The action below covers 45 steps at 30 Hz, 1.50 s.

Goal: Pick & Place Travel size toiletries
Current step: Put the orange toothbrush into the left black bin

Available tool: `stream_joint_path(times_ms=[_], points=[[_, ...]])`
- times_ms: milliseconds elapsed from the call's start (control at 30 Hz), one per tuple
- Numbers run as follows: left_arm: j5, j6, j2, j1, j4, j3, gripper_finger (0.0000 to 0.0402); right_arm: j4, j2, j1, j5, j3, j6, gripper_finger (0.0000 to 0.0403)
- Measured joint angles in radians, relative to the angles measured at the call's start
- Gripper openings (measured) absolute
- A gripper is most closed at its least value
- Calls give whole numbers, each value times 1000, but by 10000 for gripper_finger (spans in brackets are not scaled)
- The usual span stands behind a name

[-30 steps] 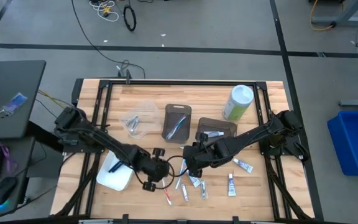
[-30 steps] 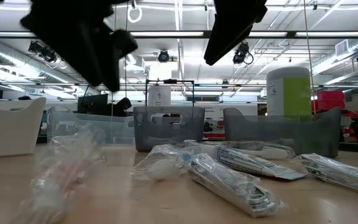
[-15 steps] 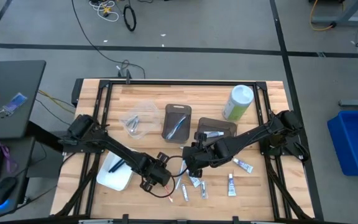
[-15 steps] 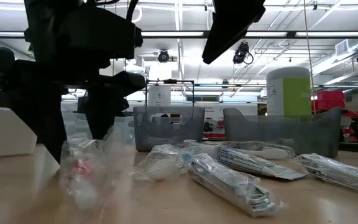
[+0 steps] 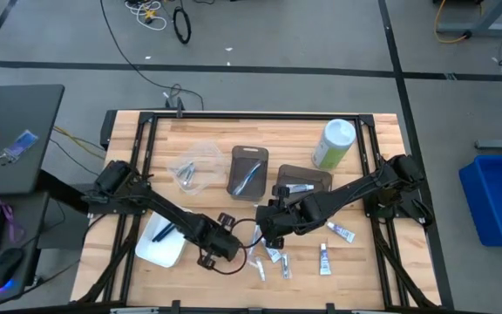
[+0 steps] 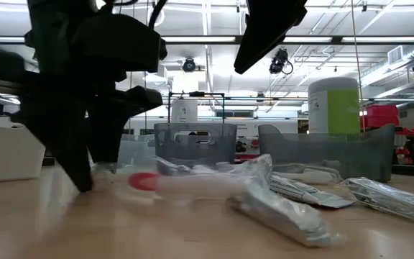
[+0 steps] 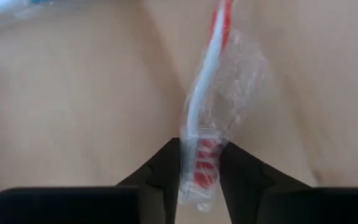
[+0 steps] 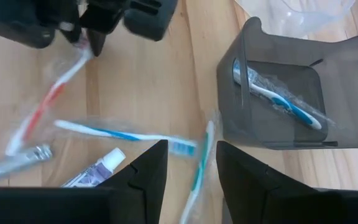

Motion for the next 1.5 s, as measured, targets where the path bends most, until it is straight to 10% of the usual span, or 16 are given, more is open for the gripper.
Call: stream_joint_path(times_ms=[300, 667, 967, 1167, 1500], points=[[-23, -63, -25, -2, -365, 203, 96, -124, -1, 3, -209, 0, 101, 144], [-348, -375, -106, 122, -532, 346, 96, -387, -1, 82, -182, 0, 366, 142], [-313, -519, -108, 389, -377, 261, 104, -412, -1, 181, -106, 0, 367, 140], [-44, -557, -108, 520, -245, 193, 105, -415, -1, 186, -97, 0, 364, 140], [-59, -692, -108, 565, -226, 154, 126, -416, -1, 186, -98, 0, 360, 140]])
